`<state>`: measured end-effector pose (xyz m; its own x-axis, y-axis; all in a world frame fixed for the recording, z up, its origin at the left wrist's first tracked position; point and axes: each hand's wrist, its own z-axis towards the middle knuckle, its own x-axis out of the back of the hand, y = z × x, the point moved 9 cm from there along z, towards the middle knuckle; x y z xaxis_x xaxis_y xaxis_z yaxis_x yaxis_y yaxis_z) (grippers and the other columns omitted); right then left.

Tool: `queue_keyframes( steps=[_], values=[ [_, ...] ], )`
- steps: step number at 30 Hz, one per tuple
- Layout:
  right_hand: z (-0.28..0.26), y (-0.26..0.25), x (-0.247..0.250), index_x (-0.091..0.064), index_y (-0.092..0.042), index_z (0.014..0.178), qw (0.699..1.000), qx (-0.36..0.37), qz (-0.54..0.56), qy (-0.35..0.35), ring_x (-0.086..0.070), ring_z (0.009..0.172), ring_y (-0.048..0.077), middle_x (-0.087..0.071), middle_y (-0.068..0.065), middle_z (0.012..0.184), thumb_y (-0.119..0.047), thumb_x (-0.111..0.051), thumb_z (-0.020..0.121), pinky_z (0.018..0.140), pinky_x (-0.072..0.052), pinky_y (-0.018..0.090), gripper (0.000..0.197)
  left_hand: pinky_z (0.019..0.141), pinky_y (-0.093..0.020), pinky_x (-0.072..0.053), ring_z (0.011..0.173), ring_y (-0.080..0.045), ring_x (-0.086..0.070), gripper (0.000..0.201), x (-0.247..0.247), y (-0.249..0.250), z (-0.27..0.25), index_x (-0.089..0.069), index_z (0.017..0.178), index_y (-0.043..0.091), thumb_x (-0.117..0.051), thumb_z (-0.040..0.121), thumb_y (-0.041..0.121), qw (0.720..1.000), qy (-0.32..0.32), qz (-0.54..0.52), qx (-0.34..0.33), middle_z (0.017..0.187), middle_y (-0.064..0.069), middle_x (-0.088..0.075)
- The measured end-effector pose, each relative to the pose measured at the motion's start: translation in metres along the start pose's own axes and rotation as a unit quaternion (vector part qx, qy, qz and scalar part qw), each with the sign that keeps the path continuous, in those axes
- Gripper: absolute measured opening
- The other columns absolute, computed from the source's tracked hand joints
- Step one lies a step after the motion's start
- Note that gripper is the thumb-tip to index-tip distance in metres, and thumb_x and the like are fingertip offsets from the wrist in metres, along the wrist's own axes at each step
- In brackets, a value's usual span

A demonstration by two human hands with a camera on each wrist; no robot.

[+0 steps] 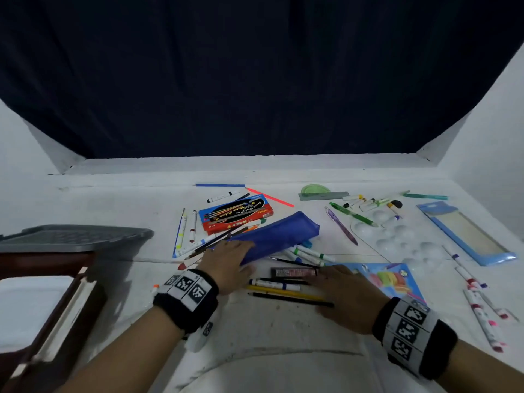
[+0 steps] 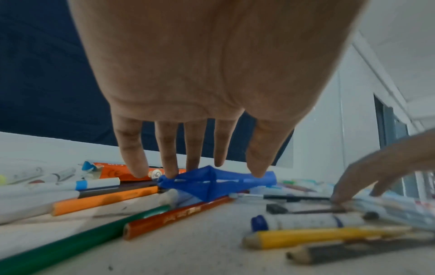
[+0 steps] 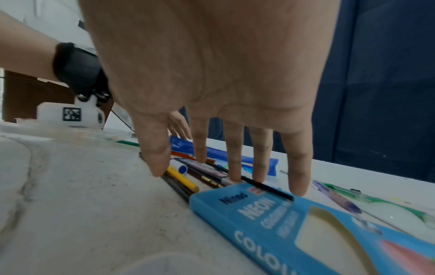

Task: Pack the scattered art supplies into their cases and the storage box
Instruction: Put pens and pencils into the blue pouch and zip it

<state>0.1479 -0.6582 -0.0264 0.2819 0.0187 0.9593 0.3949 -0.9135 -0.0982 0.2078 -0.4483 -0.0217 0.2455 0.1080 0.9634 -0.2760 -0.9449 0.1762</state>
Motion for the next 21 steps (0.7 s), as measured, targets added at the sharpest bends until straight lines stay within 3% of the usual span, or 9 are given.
queue_keyframes(
  steps=[5,11,13,15,18,21],
  values=[
    [0.018,0.003,0.001,-0.034,-0.037,0.144,0.998,0.004,-0.062,0.002,-0.034,0.130,0.026,-0.032,0.001,0.144,-0.048,-0.046,0.093,0.102,-0.039,0.045,0.053,0.110,-0.049,-0.029,0.136,-0.026,-0.035,0.056,0.010,-0.007,0.018,-0.026,0.150,0.034,-0.043,0.098,0.045,0.995,0.001,0.099,-0.005,0.150,0.001,-0.037],
    [0.030,0.013,0.010,-0.042,-0.035,0.138,1.000,0.015,-0.023,0.001,-0.040,0.121,0.023,-0.038,-0.001,0.137,-0.035,-0.045,0.095,0.097,-0.044,0.042,0.043,0.099,-0.036,-0.026,0.123,-0.014,-0.048,0.040,0.032,-0.005,0.016,-0.049,0.134,0.039,-0.051,0.094,0.035,0.996,0.018,0.057,-0.059,0.130,0.009,-0.055],
    [0.033,0.018,0.011,-0.044,-0.035,0.136,1.000,0.016,-0.012,0.004,-0.040,0.120,0.021,-0.038,-0.002,0.134,-0.035,-0.045,0.094,0.096,-0.045,0.042,0.042,0.091,-0.030,-0.030,0.118,-0.013,-0.049,0.037,0.035,-0.007,0.011,-0.054,0.128,0.038,-0.054,0.091,0.035,0.996,0.017,0.040,-0.077,0.124,0.009,-0.053],
    [0.037,0.021,0.013,-0.048,-0.035,0.132,1.000,0.013,0.007,0.002,-0.040,0.118,0.020,-0.039,-0.003,0.131,-0.037,-0.045,0.094,0.095,-0.046,0.041,0.038,0.093,-0.027,-0.040,0.113,-0.012,-0.050,0.032,0.032,-0.012,0.009,-0.059,0.117,0.041,-0.061,0.086,0.036,0.996,-0.015,-0.002,-0.085,0.122,0.010,-0.045],
    [0.042,0.023,0.016,-0.054,-0.032,0.122,1.000,0.002,0.023,-0.001,-0.041,0.112,0.019,-0.042,-0.004,0.126,-0.040,-0.045,0.095,0.092,-0.046,0.041,0.029,0.095,-0.033,-0.047,0.112,-0.017,-0.052,0.024,0.022,-0.016,0.012,-0.054,0.107,0.044,-0.061,0.085,0.046,0.995,-0.073,-0.024,-0.064,0.129,0.012,-0.032],
    [0.045,0.024,0.018,-0.055,-0.029,0.116,1.000,-0.013,0.021,0.001,-0.041,0.111,0.020,-0.043,-0.003,0.123,-0.036,-0.046,0.094,0.090,-0.047,0.042,0.026,0.095,-0.038,-0.043,0.109,-0.017,-0.051,0.029,0.017,-0.017,0.020,-0.044,0.111,0.039,-0.056,0.089,0.054,0.996,-0.074,0.010,-0.049,0.127,0.009,-0.044]
  ],
)
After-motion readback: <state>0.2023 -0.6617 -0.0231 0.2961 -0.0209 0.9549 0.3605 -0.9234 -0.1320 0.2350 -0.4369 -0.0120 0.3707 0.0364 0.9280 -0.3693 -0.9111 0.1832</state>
